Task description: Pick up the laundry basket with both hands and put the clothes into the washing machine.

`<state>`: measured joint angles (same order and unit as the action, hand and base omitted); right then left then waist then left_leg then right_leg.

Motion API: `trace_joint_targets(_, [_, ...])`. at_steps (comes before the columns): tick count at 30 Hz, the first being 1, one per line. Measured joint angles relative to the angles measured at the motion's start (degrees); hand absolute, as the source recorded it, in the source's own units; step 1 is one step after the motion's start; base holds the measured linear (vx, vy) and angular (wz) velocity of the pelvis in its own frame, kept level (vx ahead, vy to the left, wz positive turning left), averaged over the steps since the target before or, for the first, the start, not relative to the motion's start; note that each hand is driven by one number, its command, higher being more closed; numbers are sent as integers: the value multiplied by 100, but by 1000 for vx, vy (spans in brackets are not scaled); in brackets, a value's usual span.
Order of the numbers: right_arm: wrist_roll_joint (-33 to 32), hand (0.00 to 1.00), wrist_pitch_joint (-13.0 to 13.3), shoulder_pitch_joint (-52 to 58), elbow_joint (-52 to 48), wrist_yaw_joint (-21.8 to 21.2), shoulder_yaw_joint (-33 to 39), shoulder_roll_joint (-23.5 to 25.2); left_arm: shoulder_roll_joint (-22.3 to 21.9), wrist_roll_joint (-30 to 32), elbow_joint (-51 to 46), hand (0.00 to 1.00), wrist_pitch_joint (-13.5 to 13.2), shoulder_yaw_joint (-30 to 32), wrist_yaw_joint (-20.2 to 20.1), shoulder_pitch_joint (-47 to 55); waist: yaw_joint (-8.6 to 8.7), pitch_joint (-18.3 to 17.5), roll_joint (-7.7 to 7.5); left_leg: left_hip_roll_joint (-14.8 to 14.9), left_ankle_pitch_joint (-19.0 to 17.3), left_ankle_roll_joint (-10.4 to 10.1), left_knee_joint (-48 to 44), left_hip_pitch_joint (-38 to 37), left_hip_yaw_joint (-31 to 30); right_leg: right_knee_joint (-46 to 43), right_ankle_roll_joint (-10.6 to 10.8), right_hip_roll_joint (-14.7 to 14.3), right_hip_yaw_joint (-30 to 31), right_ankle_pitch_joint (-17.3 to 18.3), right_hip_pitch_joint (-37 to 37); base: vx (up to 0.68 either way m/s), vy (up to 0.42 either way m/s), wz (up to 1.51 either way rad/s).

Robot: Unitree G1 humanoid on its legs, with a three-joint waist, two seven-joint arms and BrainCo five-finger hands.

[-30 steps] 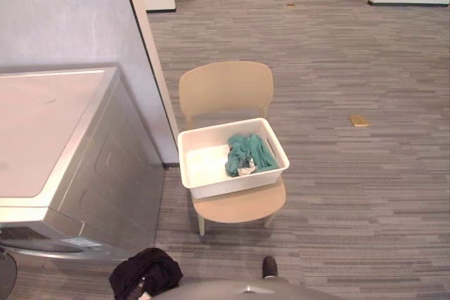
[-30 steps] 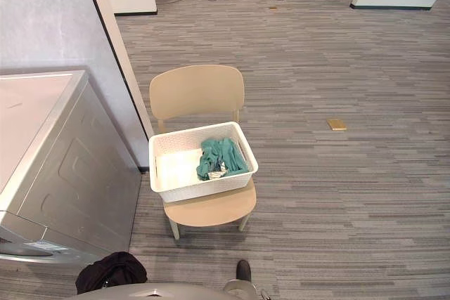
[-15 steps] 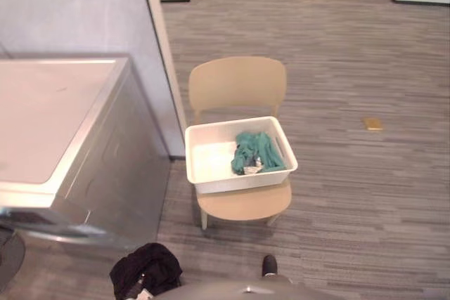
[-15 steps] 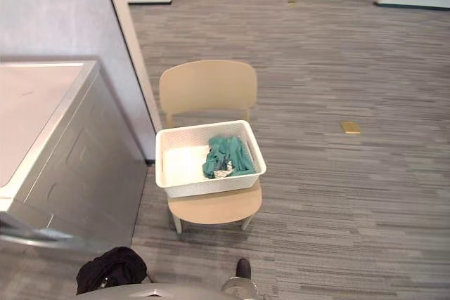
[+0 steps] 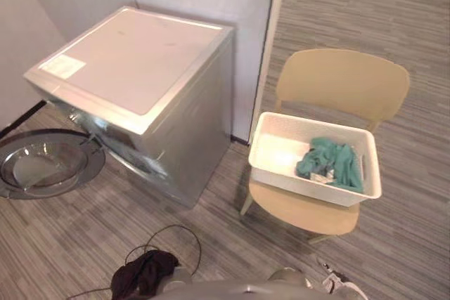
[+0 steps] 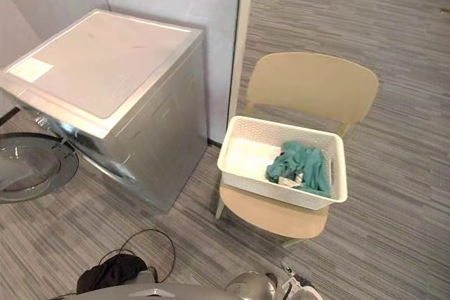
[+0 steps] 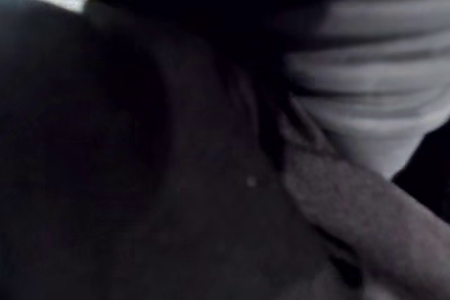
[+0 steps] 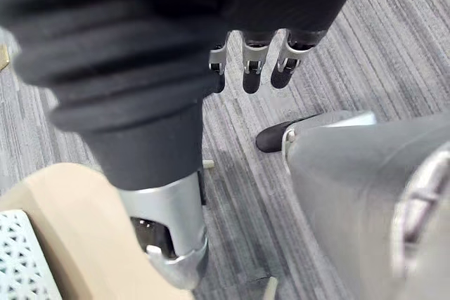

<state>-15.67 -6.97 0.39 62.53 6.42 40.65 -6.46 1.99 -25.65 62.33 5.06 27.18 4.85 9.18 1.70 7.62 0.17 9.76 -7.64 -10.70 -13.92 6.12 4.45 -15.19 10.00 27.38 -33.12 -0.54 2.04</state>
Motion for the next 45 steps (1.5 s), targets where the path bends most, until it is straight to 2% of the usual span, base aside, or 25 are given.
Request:
trace_joint_targets(2, [0,0,-79,48,68,0,-22,256,365,21,3,100,7,-343,8,-34,2,-97,-196,-127,-201,41,-475,385,-94,417,-106,-10,-65,-363,-69,-19,204,18])
trace_joint_targets(5, [16,0,-73,171,116,-2,-187,251,442,125,26,100,52,-869,-16,-258,-96,-28,-118,-261,-749,290,-1352,758,-110,613,-231,129,-100,-1163,-188,-59,330,1])
trace_joint_targets(6, [22,0,-77,168,102,-1,-301,230,397,160,32,100,58,-963,-22,-299,-101,-31,-64,-358,-794,456,-1269,666,51,639,-695,220,13,-1705,-37,-54,273,-34])
trace_joint_targets(8, [11,0,-73,111,8,-11,-510,194,367,238,53,100,57,-1076,-18,-276,-169,-59,152,-379,-619,734,-886,522,343,738,-1393,150,185,-2282,251,-1,281,-54])
trace_joint_targets(9, [22,0,-74,23,-92,-13,-611,192,390,284,81,100,57,-1175,-15,-297,-63,-38,158,-431,-432,863,-548,318,346,-27,-1043,-70,423,-1377,323,95,310,-39])
trace_joint_targets(10, [21,0,-70,91,-82,-14,-695,251,496,286,90,100,49,-1263,-14,-305,-65,-11,224,-465,-193,869,-149,36,355,-691,-927,-518,586,-306,389,120,213,-20])
trace_joint_targets(12, [18,0,-41,108,-102,-19,-811,353,562,286,119,100,40,-1270,-9,-327,-46,-15,193,-464,14,900,254,-188,407,-1243,-928,-1185,862,592,413,67,118,-12])
trace_joint_targets(13, [20,0,-9,105,-109,-40,-915,385,530,287,122,100,43,-1267,-13,-378,17,-13,185,-484,183,904,519,-315,408,-1160,-863,-1825,1189,1067,382,33,51,8])
trace_joint_targets(15, [23,0,35,130,-89,-141,-915,438,397,287,121,100,55,-1178,-27,-496,73,23,90,-666,260,908,610,-328,352,-233,-839,-2437,1757,1266,173,9,-15,24])
trace_joint_targets(17, [20,0,47,176,-82,-238,-758,389,66,323,122,100,61,-888,-55,-607,37,79,144,-756,387,894,730,-373,287,4,-1013,-2580,2090,1122,0,-19,-13,15])
trace_joint_targets(22, [25,0,26,500,-183,-265,-535,493,-257,326,-83,100,58,-110,-148,-564,-19,69,135,-774,616,813,1196,-707,200,-36,-1073,-2524,1994,1221,-201,-13,-31,23])
trace_joint_targets(25, [22,0,30,600,-358,-268,-334,616,-283,328,-232,100,61,88,-155,-535,-27,98,11,-723,172,837,123,-244,275,-269,-1030,-2353,1639,1386,-242,-88,2,51])
trace_joint_targets(27, [22,0,15,614,-362,-265,-328,595,-290,327,-268,100,60,147,-156,-485,-81,105,11,-409,-224,980,-886,192,836,-509,-953,-2228,1458,1527,-250,-129,108,47])
trace_joint_targets(31, [18,0,-24,590,-408,-258,-350,492,-216,208,-456,100,52,329,-129,-420,-118,41,-197,299,-393,962,-1765,781,711,-1087,-685,-1672,1589,1823,153,-49,249,17])
trace_joint_targets(35, [22,0,-76,687,-293,-223,-354,307,-75,103,-540,100,-1,278,41,-293,-98,47,-283,1004,-80,353,-1006,888,-314,-1862,-26,-944,2173,2165,601,56,463,-2])
trace_joint_targets(36, [22,0,-77,743,-287,-224,-343,289,-71,105,-533,100,-5,217,63,-272,-90,31,-257,1010,-2,217,-770,810,-450,-1881,123,-844,2237,2175,601,149,662,-10])
trace_joint_targets(37, [26,0,-82,860,-276,-224,-323,204,-91,130,-495,100,-4,61,74,-225,-93,-46,-134,970,217,-215,-443,632,-568,-1814,398,-703,2427,2160,559,213,741,-16])
trace_joint_targets(38, [30,0,-75,848,-102,-214,-179,363,113,132,-449,100,-5,-41,52,-238,-82,-67,-374,586,133,-318,-807,651,-368,-1584,521,-410,2760,2056,468,301,859,-13])
trace_joint_targets(39, [31,0,-137,866,11,-243,-97,492,286,216,-416,100,3,-189,60,-212,-1,-224,-509,368,-18,-313,-940,749,-302,-1087,468,-309,2912,1708,277,335,833,-4])
trace_joint_targets(40, [14,0,-174,849,119,-248,-51,669,430,310,-401,100,-6,-373,56,-258,61,-389,-579,207,-271,-182,-1293,933,-262,-512,364,-247,3172,918,141,264,658,-17])
trace_joint_targets(41, [-34,0,-132,849,132,-224,120,797,477,353,-384,100,-12,-626,46,-350,44,-410,-522,171,-468,-16,-1513,999,-99,-292,-33,-265,3364,167,204,219,677,-35])
trace_joint_targets(42, [-36,0,-120,843,114,-232,128,800,485,373,-380,100,-4,-754,30,-355,37,-415,-502,162,-514,65,-1531,965,13,-262,-296,-272,3448,-200,292,146,529,-70])
trace_joint_targets(43, [-41,0,-127,849,112,-259,126,801,484,505,-378,100,-1,-974,-17,-390,57,-433,-440,165,-580,218,-1467,855,291,-265,-806,-278,3443,-943,542,196,713,-86])
trace_joint_targets(44, [-29,0,-125,844,111,-280,124,815,488,590,-365,100,4,-1064,-36,-408,93,-428,-399,175,-594,400,-1297,640,574,-872,-929,-329,3274,-764,836,154,529,-91])
trace_joint_targets(45, [-28,0,-139,845,123,-280,125,818,486,620,-360,100,7,-1085,-35,-404,105,-426,-396,159,-580,471,-1164,452,716,-1273,-866,-383,3199,-509,1003,142,480,-91])
